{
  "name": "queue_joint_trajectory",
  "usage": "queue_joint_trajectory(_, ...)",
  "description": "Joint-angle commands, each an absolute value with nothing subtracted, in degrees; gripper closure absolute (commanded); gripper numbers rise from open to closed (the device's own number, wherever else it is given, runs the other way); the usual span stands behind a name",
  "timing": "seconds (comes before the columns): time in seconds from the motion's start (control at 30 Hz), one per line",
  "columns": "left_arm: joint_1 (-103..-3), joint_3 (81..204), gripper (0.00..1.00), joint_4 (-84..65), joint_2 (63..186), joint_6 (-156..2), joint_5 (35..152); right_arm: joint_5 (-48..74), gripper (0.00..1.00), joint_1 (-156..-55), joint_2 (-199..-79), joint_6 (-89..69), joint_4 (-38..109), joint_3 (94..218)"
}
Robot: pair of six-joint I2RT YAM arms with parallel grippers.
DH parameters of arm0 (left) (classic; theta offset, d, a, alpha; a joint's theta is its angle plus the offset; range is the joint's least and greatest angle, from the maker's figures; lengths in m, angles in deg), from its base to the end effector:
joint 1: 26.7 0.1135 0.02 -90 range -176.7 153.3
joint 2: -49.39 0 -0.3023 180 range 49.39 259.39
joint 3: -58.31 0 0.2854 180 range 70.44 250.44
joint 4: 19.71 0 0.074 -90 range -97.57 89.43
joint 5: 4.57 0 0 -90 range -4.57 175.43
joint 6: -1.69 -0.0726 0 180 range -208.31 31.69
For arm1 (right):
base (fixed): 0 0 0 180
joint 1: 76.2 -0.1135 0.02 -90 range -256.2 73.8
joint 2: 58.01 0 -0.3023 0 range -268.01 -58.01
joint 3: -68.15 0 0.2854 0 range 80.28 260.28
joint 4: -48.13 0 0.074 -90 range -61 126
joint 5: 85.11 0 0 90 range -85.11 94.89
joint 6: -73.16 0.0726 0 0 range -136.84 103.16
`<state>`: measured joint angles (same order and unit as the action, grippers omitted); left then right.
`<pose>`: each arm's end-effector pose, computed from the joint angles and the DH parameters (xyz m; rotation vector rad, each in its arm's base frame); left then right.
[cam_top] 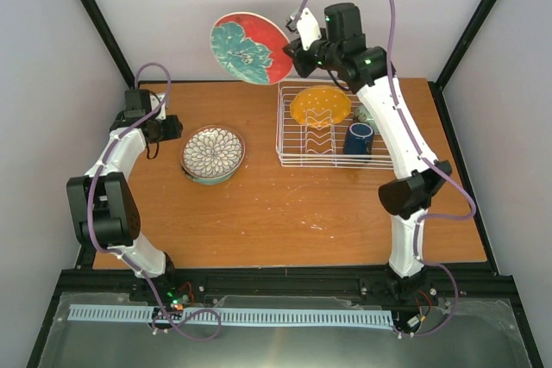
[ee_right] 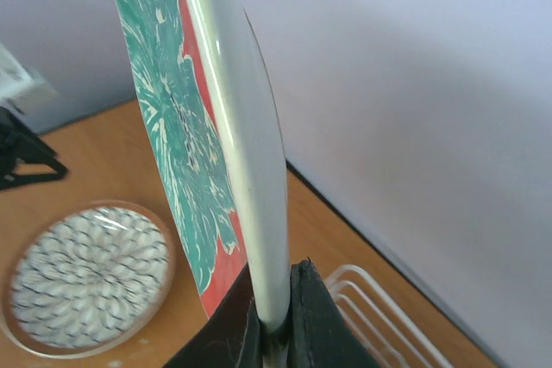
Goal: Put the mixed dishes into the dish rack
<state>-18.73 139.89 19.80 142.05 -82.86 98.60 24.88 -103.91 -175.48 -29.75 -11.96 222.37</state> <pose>0.4043 0.0399 0.2488 -0.1847 2.4326 -0.2621 0.4477 0.2632 0.4961 -0.9000 1.7723 0.5123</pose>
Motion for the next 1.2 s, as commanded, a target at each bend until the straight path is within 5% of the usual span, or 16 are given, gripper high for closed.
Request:
queue_joint_trajectory(0.0,-18.79,140.36,0.57,18.63,142.98,-82.57,98.68,16.31,0.97,-103.6,-167.91,-39.58,-6.32,217.92)
queue_joint_trajectory(0.23,-18.84,140.57,0.57,17.97,144.33,-81.82,99.91,5.64,0.97,-103.22,-156.3,-52.4,0.62,200.53)
queue_joint_trajectory(1.17,-22.14,140.14,0.59,17.09,146.88,-79.9,99.86,4.11,0.97,-100.63,-137.99,-65.78,0.83,179.15)
